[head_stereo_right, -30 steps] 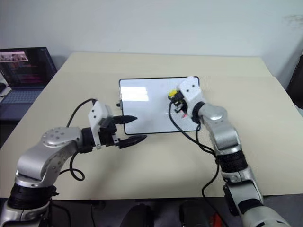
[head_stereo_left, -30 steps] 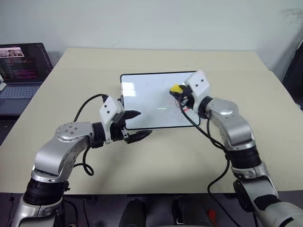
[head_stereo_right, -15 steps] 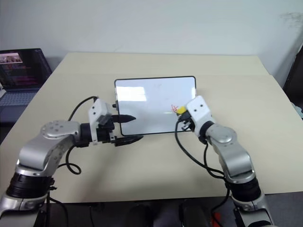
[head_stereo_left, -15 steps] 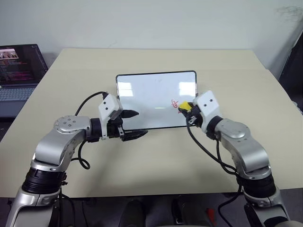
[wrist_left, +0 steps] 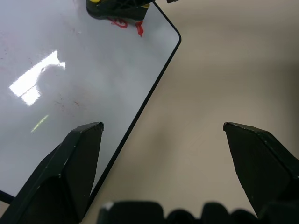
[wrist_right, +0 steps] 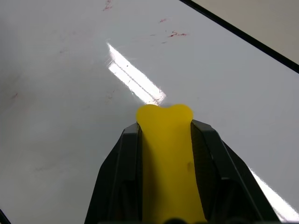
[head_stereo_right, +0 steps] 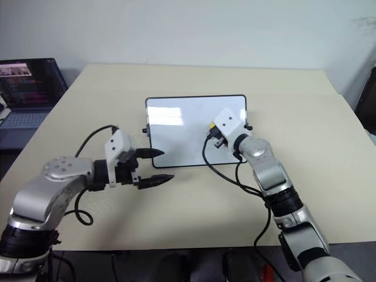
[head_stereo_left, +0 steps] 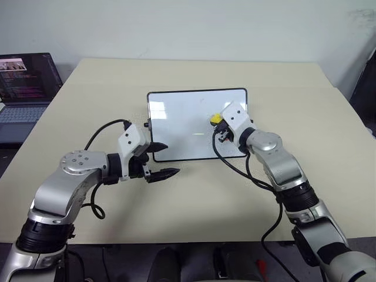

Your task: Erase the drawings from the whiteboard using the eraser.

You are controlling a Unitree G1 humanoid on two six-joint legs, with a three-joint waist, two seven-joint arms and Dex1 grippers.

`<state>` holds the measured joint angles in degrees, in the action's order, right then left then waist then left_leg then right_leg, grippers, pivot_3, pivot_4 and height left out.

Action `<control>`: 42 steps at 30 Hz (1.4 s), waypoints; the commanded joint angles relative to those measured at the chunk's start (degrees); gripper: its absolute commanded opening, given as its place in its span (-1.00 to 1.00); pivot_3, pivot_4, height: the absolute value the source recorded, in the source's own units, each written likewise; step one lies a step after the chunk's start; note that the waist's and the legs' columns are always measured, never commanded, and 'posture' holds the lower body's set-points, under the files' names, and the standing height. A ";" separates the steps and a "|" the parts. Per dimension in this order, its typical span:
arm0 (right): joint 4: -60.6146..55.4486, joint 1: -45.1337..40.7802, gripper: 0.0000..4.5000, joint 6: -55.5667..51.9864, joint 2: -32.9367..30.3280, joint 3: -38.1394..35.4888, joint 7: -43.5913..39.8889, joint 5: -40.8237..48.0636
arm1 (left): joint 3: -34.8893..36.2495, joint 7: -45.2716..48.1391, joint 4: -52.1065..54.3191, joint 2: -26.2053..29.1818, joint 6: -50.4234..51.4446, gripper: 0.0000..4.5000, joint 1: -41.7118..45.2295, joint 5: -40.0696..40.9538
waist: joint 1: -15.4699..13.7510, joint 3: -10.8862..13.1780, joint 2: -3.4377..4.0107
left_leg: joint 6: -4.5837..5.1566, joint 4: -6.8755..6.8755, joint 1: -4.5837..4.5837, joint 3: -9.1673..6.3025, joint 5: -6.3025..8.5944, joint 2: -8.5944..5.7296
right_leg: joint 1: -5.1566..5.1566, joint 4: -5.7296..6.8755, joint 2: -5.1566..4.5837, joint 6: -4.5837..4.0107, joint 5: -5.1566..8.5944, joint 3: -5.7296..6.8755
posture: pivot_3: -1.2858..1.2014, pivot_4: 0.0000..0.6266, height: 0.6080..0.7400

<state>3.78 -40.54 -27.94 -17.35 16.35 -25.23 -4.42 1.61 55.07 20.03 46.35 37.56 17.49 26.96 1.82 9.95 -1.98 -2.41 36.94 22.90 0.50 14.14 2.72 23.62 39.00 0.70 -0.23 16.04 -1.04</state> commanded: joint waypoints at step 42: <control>2.66 0.85 -0.51 2.99 -3.32 -2.00 0.99 -6.43 | 2.57 -0.84 4.37 1.71 1.34 1.00 -1.55 2.77 | 0.05 -0.04 -0.07 | 0.03 0.07 -0.52 0.01 -0.07 -0.01 | -0.38 0.11 0.03 0.07 0.01 -0.03 | 0.03 -0.52 1.00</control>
<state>4.55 -38.46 -25.56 -19.88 16.95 -27.12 -9.01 2.75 54.25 22.66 47.28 39.48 15.60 29.06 1.87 9.91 -2.05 -2.38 37.01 22.38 0.51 14.07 2.71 23.24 39.10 0.73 -0.16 16.05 -1.06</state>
